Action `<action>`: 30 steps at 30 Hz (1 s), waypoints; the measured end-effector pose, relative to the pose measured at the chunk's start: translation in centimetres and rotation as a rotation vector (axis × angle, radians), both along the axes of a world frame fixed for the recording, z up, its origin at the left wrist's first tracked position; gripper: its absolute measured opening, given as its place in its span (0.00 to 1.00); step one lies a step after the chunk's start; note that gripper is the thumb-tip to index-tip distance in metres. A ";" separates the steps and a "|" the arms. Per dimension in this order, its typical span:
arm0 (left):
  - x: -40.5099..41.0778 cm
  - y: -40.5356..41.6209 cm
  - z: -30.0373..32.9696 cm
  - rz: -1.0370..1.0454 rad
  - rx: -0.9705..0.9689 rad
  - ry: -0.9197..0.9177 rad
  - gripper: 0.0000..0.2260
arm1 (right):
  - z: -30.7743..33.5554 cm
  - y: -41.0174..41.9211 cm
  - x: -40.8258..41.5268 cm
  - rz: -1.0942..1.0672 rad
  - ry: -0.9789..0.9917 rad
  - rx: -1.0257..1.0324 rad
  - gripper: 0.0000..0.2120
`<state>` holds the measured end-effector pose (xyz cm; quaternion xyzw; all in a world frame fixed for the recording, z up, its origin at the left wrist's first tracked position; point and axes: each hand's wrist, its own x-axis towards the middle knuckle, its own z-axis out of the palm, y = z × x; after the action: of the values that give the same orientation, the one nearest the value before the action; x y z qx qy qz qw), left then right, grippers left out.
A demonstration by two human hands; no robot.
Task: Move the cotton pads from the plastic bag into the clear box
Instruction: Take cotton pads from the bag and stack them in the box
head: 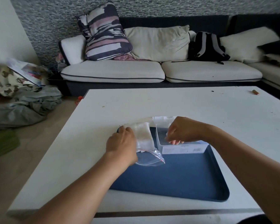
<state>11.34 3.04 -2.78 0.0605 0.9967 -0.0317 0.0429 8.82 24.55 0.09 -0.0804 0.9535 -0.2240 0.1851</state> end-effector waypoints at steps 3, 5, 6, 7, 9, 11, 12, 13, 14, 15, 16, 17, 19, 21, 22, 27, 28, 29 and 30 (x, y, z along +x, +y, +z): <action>-0.1 -0.6 0.5 -0.014 0.158 0.038 0.06 | 0.6 -4.4 2.5 0.149 -0.102 -0.200 0.08; -0.3 -1.2 1.0 -0.001 0.297 0.051 0.05 | -0.1 -7.4 3.7 0.224 -0.091 -0.212 0.10; -0.7 -1.5 1.1 0.000 0.359 0.059 0.05 | -0.6 -8.4 3.7 0.243 0.008 -0.155 0.11; -1.1 -1.9 1.2 -0.002 0.423 0.068 0.05 | -1.1 -8.9 3.5 0.250 0.158 -0.062 0.11; -1.8 -2.6 1.0 0.017 0.605 0.068 0.07 | -1.9 -8.9 2.6 0.220 0.371 0.102 0.12; -2.3 -2.8 0.9 0.063 0.834 0.019 0.08 | -2.6 -8.5 1.7 0.198 0.416 0.149 0.14; -2.4 -2.7 0.9 0.094 0.949 -0.022 0.09 | -3.0 -8.3 1.3 0.191 0.412 0.146 0.15; -2.4 -2.5 0.9 0.130 1.063 -0.060 0.09 | -3.3 -8.2 1.1 0.186 0.407 0.138 0.16; -2.4 -2.4 1.0 0.165 1.166 -0.095 0.09 | -3.6 -8.3 0.8 0.192 0.400 0.126 0.18; -2.4 -2.2 1.1 0.190 1.249 -0.123 0.08 | -3.7 -8.3 0.7 0.197 0.401 0.114 0.21; -2.4 -1.9 1.2 0.202 1.308 -0.147 0.09 | -3.9 -8.5 0.5 0.200 0.402 0.108 0.22; -2.4 -1.8 1.3 0.200 1.344 -0.164 0.09 | -3.8 -8.6 0.4 0.202 0.400 0.113 0.22; -2.4 -1.4 1.4 0.182 1.359 -0.157 0.10 | -3.6 -8.9 0.1 0.177 0.407 0.104 0.20; -2.5 -1.2 1.4 0.177 1.362 -0.134 0.10 | -3.3 -9.1 0.0 0.113 0.412 0.025 0.18; -2.6 -1.2 1.4 0.178 1.366 -0.129 0.10 | -3.2 -9.3 0.0 0.098 0.413 0.000 0.18; -2.6 -0.8 1.1 0.144 1.345 -0.090 0.11 | -3.1 -9.8 -0.1 0.046 0.432 -0.008 0.14; -2.6 -0.7 1.1 0.131 1.332 -0.057 0.11 | -3.1 -9.8 -0.1 0.050 0.437 -0.014 0.14; -2.5 -0.6 1.1 0.121 1.319 -0.020 0.11 | -3.3 -9.9 -0.2 0.058 0.450 -0.025 0.15; -2.4 -0.5 1.2 0.120 1.314 0.013 0.11 | -3.3 -10.0 -0.1 0.064 0.459 -0.029 0.15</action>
<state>8.96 2.49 -1.60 0.0181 0.8105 0.5854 -0.0071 8.75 14.58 -3.20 -0.1620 0.9642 -0.2077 -0.0308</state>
